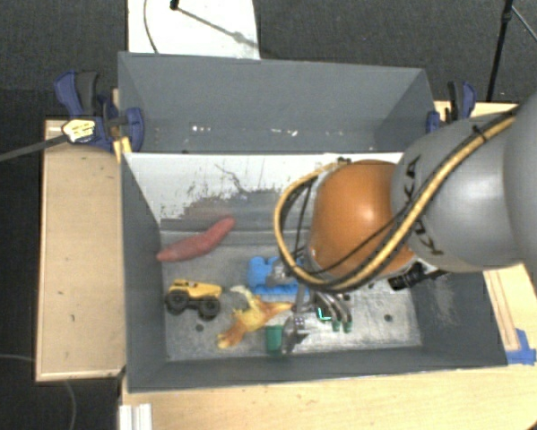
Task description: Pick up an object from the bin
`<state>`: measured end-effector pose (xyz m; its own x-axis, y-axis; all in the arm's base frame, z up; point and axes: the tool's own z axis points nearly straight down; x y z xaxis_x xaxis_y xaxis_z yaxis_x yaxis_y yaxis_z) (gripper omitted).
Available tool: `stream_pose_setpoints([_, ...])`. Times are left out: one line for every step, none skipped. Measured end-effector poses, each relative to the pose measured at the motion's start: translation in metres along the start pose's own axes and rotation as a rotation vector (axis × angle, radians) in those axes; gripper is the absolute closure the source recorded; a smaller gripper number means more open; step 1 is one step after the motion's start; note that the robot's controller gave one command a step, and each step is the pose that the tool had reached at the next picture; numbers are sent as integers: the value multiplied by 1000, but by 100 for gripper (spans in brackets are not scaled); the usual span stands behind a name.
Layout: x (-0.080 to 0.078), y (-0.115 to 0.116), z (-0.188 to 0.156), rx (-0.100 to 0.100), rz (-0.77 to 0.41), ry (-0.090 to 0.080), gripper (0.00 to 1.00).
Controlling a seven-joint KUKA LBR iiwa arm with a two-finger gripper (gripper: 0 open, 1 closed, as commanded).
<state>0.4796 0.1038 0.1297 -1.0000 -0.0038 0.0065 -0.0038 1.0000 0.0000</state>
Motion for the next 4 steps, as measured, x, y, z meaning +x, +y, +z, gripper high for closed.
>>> stream_pose_setpoints([-2,0,-4,-1,8,-8,100])
stream_pose_setpoints([-2,0,-4,-1,7,-8,0])
stream_pose_setpoints([-2,-1,-4,-1,9,-8,0])
stream_pose_setpoints([-63,90,56,4,61,-11,100])
